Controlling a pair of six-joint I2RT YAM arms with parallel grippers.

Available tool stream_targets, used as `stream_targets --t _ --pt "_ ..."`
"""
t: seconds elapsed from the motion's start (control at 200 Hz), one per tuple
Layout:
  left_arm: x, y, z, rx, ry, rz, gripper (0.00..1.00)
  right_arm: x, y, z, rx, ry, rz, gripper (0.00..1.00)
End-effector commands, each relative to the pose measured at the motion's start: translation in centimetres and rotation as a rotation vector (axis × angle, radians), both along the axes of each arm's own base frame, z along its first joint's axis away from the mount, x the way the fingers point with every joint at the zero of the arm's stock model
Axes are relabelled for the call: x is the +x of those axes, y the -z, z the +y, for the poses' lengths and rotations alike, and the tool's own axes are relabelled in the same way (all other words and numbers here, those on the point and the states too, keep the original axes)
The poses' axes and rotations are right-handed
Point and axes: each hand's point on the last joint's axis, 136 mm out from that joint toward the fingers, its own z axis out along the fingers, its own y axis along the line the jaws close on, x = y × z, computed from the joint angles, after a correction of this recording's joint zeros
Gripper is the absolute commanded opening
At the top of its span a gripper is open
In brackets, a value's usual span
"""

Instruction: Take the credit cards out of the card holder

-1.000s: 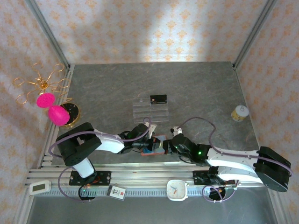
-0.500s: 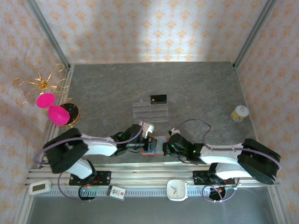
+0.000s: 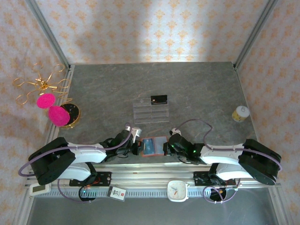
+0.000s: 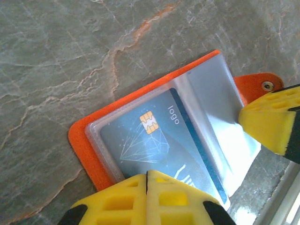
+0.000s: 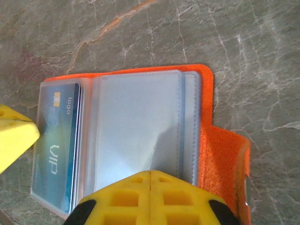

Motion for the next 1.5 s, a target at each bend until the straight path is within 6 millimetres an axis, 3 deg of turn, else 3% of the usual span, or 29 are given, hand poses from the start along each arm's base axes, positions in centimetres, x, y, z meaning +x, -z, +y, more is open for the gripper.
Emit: stream_targets --t 0.0,0.08,0.125,0.33,0.541,0.746,1.001,1.246,1.497 --pt "0.4 0.9 0.8 0.057 -0.01 -0.008 0.0 0.8 -1.2 -0.2 -0.043 0.001 -0.035 0.03" --pt "0.5 0.7 0.4 0.042 -0.001 -0.013 0.0 0.7 -2.8 1.1 -0.029 -0.069 -0.056 0.13" --pt "0.6 0.5 0.2 0.032 0.002 -0.017 0.0 1.0 -5.0 1.9 0.005 -0.1 -0.09 0.18" --pt "0.5 0.2 -0.5 0.001 0.023 -0.022 0.0 0.6 -8.0 5.2 0.114 -0.2 -0.089 0.21" --pt "0.6 -0.2 -0.6 -0.012 0.024 -0.033 0.0 1.1 -5.5 8.2 0.127 -0.228 0.016 0.2" --pt "0.5 0.1 -0.5 0.005 0.043 -0.043 0.0 1.6 -2.3 7.3 0.061 -0.18 0.076 0.18" --pt "0.4 0.5 -0.7 0.0 0.051 -0.032 0.0 1.5 -0.1 6.1 -0.013 -0.144 0.108 0.18" --pt "0.5 0.9 -0.4 0.011 0.046 -0.026 0.0 2.3 0.1 3.7 -0.107 -0.071 0.066 0.19" --pt "0.7 0.9 -0.4 0.009 0.046 -0.021 0.0 2.2 -0.6 4.1 -0.106 -0.085 0.044 0.22"
